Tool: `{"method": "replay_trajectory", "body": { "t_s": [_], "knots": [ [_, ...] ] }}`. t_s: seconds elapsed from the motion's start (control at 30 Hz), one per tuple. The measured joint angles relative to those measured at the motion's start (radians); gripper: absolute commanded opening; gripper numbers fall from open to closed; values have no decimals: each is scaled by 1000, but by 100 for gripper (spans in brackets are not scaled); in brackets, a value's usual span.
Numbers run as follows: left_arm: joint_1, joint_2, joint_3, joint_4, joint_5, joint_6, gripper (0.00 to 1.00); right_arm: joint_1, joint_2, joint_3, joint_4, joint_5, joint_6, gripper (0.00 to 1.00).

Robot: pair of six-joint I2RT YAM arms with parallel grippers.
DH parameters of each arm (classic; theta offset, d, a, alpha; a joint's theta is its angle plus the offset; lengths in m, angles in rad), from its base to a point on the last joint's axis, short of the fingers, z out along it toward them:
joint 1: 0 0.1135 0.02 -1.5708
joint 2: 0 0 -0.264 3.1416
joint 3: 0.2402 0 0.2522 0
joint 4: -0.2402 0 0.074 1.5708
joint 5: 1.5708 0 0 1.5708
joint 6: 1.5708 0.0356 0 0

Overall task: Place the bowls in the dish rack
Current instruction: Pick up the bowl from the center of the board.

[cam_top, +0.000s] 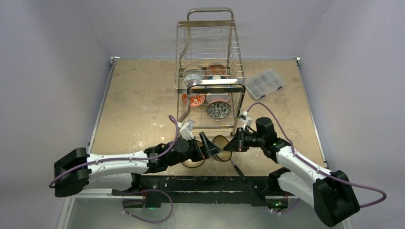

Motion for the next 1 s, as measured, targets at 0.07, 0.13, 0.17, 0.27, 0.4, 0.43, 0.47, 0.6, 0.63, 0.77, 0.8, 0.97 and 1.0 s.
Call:
{"method": "replay_trajectory", "body": {
  "t_s": [0.07, 0.13, 0.17, 0.27, 0.4, 0.43, 0.47, 0.6, 0.63, 0.77, 0.8, 0.97, 1.0],
  "knots": [
    [0, 42, 9, 31, 16, 0, 94, 1, 0, 2, 0, -6, 3, 0],
    [0, 78, 10, 58, 28, 0, 91, 0, 0, 8, -1, -7, 5, 0],
    [0, 95, 11, 66, 34, 0, 90, 0, 0, 13, 0, -7, 5, 0],
    [0, 127, 19, 94, 42, 0, 84, 0, 0, 19, 0, -6, 5, 0],
    [0, 138, 20, 126, 42, -6, 75, 0, 0, 23, 0, -6, 8, 0],
    [0, 138, 20, 134, 41, -7, 72, 0, 0, 24, -1, -6, 8, 0],
    [0, 138, 20, 144, 40, -9, 69, 0, 0, 24, -1, -6, 8, 0],
    [1, 132, 19, 147, 28, -13, 55, 0, 0, 26, -4, -3, 6, 3],
    [1, 129, 18, 143, 24, -14, 50, 0, 0, 27, -6, 0, 5, 8],
    [1, 113, 18, 130, 14, -15, 33, 0, 0, 34, -9, -3, 8, 26],
    [1, 109, 17, 129, 13, -16, 30, 0, 0, 39, -10, -5, 10, 31],
    [8, 74, 3, 76, 10, -16, 13, -3, 0, 63, -10, -1, 6, 60],
    [12, 66, 0, 60, 10, -16, 10, -3, 0, 67, -17, 1, 3, 65]
  ]
}}
